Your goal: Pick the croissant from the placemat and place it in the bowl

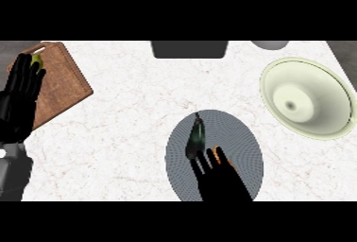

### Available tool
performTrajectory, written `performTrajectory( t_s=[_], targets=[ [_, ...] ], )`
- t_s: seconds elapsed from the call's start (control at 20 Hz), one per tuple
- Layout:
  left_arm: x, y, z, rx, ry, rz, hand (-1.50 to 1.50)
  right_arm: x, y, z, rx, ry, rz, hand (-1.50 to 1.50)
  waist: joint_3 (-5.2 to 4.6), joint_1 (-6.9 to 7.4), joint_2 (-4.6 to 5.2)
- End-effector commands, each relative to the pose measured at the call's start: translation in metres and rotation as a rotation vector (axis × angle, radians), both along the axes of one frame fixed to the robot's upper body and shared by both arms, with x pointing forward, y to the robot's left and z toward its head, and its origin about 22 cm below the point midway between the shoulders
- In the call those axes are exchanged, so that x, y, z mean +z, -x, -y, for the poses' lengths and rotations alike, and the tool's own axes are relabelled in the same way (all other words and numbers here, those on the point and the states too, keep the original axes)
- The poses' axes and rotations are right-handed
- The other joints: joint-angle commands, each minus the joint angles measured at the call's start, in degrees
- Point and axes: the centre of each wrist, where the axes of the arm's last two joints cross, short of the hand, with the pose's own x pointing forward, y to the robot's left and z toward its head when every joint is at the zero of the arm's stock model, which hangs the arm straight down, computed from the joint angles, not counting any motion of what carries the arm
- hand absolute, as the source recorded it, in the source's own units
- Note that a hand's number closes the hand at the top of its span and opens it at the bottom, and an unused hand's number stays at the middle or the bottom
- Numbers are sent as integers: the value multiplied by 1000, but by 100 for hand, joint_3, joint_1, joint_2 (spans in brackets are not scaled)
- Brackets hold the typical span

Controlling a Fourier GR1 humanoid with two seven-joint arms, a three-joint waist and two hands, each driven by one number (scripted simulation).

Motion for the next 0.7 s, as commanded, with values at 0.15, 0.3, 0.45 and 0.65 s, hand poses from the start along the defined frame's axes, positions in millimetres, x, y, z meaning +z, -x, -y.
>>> performTrajectory(
  t_s=[0.15,0.3,0.45,0.65],
  targets=[
    [1,-14,-12,-7,1,-3,0,-24,-9,19,48,-39,-20,-150,-1,-24,8],
    [5,8,-1,10,5,12,0,-28,-5,1,16,3,-16,-150,0,9,-5],
    [9,-4,15,6,4,18,0,-45,0,16,29,17,-3,-150,1,-11,-2],
    [3,16,-22,20,-26,7,0,-42,-9,3,4,29,-9,-150,-1,12,-5]
  ],
)
